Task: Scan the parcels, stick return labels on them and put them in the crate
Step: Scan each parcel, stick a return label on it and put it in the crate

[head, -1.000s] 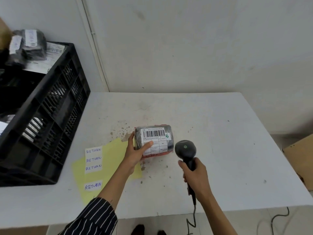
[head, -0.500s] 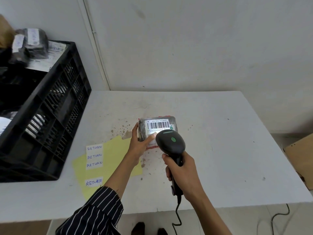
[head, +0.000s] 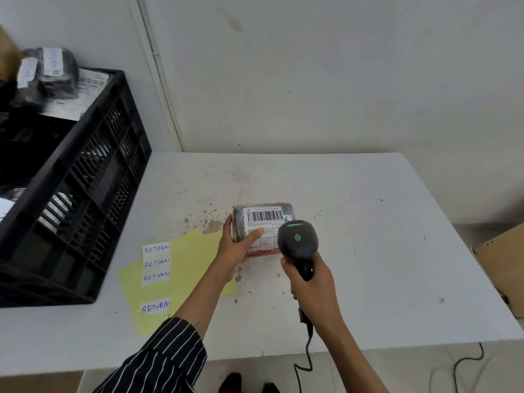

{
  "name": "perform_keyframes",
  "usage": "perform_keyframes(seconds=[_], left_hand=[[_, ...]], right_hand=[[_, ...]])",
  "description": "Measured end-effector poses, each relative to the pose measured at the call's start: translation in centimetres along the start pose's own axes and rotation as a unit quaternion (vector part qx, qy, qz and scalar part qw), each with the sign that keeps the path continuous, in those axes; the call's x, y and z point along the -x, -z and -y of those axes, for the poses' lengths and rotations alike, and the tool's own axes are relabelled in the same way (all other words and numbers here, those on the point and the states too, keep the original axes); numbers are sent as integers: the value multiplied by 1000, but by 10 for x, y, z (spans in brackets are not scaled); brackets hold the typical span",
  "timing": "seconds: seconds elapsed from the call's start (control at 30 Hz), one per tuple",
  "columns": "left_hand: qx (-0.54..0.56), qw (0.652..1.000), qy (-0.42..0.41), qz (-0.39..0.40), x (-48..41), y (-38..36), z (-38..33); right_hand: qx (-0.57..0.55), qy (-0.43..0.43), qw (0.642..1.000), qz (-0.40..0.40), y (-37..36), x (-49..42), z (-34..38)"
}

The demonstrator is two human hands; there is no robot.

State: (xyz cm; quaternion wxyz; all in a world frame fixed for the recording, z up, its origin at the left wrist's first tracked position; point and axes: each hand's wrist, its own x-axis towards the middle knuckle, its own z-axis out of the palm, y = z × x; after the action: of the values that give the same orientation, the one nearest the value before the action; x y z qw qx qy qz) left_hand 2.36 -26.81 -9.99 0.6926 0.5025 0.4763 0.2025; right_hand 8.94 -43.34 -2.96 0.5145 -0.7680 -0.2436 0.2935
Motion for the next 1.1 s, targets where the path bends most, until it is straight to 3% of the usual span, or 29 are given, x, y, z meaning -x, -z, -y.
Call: perform_keyframes(seconds=[0.23,0.57,0.73,0.87,0.97,1.1], left_hand=[[-52,998,29,20,0,-10,23],[-174,984,26,12,-5,-23,18],[-223,975,11,10,7,-4,10],[-283,955,-80,-30,11,47,13],[-363,915,-159,-80,17,106,25],[-472,860,-168,-100,25,178,45]], right_hand=[[261,-21,964,-57,27,-48,-95],[374,-68,920,-97,31,-69,-144],[475,-87,867,-123,27,-57,-132],[421,91,871,-237,-1,-36,-112],[353,232,902,-94,-46,-20,-94],[223,200,943,149,-122,-9,-82]])
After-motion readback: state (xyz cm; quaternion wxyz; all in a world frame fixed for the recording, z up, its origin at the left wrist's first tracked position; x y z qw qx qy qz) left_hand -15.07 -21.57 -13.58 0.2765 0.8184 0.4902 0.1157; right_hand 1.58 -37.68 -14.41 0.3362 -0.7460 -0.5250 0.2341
